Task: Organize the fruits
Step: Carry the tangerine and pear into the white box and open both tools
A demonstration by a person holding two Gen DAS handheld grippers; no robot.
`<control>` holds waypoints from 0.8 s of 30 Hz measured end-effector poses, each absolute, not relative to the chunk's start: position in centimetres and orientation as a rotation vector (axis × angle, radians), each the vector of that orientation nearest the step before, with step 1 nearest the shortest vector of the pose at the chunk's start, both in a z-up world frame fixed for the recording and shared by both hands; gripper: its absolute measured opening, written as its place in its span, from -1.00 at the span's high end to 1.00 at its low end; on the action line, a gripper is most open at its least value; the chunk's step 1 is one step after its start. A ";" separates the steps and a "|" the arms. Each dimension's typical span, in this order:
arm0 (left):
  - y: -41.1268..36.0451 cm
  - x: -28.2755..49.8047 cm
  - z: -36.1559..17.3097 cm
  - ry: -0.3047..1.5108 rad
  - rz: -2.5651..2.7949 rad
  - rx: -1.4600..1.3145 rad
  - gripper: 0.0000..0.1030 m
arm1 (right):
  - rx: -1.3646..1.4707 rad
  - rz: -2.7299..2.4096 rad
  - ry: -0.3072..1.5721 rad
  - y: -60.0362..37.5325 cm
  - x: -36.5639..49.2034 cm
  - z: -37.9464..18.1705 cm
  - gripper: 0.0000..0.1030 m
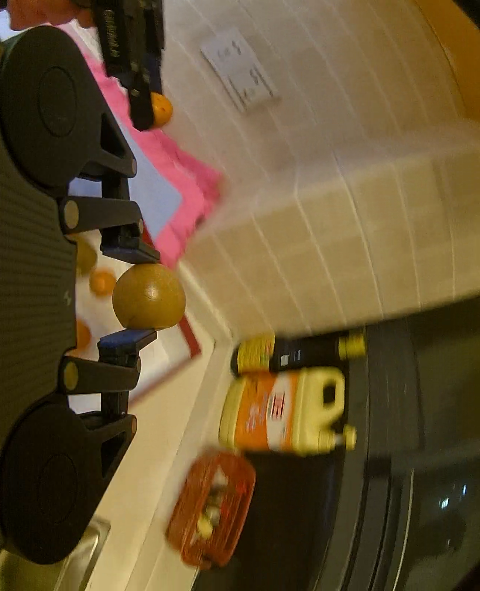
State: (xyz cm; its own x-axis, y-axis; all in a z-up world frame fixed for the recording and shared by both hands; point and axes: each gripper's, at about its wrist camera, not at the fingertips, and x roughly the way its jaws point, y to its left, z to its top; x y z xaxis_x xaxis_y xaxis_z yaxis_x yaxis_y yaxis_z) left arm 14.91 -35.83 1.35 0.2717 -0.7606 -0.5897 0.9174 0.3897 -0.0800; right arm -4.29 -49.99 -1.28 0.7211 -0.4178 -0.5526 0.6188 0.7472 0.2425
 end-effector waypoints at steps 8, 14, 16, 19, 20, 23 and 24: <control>-47.9 15.9 -5.2 0.761 -1.218 0.395 0.10 | 0.432 -0.589 0.727 -52.7 -2.7 -7.7 0.23; -52.6 16.0 -10.3 0.852 -1.244 0.457 0.10 | 0.494 -0.595 0.795 -53.1 -2.1 -11.6 0.23; -52.8 15.9 -11.0 0.847 -1.248 0.472 0.09 | 0.493 -0.610 0.819 -53.2 -1.9 -12.5 0.23; -53.3 15.8 -12.0 0.857 -1.247 0.486 0.09 | 0.476 -0.627 0.855 -53.4 -1.3 -13.6 0.22; -53.3 15.8 -12.3 0.862 -1.247 0.487 0.09 | 0.472 -0.627 0.863 -53.5 -1.1 -13.8 0.22; -53.3 15.6 -12.7 0.870 -1.248 0.493 0.09 | 0.472 -0.626 0.875 -53.3 -1.0 -14.3 0.22; -53.4 15.5 -12.8 0.867 -1.248 0.497 0.09 | 0.471 -0.626 0.874 -53.4 -0.9 -14.3 0.22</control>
State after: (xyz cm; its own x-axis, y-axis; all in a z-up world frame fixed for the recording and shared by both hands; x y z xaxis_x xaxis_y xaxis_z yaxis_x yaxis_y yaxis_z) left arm 15.55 -53.38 -12.75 0.0711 -0.6071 -0.7915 0.9535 0.2743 -0.1248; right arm -0.89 -53.39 -14.27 0.4856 -0.3089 -0.8178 0.6752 0.7268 0.1264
